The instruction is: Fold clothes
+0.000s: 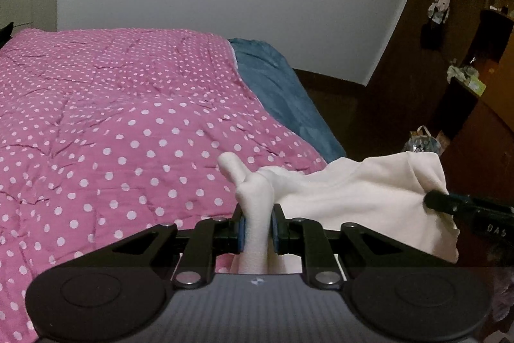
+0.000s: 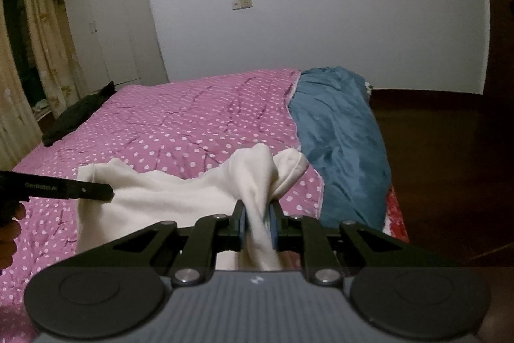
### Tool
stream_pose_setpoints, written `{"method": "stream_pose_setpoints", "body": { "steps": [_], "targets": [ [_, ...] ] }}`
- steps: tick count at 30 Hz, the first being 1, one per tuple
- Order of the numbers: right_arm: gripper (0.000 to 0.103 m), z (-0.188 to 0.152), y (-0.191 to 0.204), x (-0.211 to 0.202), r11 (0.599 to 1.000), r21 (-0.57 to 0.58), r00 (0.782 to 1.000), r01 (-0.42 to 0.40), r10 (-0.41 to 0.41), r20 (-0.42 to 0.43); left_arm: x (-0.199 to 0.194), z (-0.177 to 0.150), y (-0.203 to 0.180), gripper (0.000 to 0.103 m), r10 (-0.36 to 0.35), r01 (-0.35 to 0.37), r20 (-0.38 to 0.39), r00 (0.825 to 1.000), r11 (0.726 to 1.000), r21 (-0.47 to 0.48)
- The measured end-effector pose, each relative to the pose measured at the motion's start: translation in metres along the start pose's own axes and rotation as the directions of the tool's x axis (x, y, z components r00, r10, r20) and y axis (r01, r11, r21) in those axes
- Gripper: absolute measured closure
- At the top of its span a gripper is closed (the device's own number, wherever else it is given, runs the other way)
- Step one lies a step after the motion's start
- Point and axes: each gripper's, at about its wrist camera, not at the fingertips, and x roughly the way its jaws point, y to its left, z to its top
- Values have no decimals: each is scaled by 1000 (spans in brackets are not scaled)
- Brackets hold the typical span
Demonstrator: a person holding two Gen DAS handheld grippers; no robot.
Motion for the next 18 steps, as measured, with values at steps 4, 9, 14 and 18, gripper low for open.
{"method": "stream_pose_setpoints", "body": {
  "steps": [4,9,14,18],
  "targets": [
    [90,-2,-3,-3,1000,8,1000,15,-15,-3,7,1,-4,86,10,-10,-8,1000,1000,12],
    [90,-3,-5,-1,1000,4,999,30,-30,-9,10,-1,-2,86,23,-22,-15,1000,1000,8],
    [90,-3,-7,2,999,1,999,46,-46,-14,11,-2,-1,86,27,-27,-18,999,1000,3],
    [90,-4,-8,4,998,-1,998,59,-59,-18,15,-4,-2,86,38,-38,-22,999,999,10]
  ]
}}
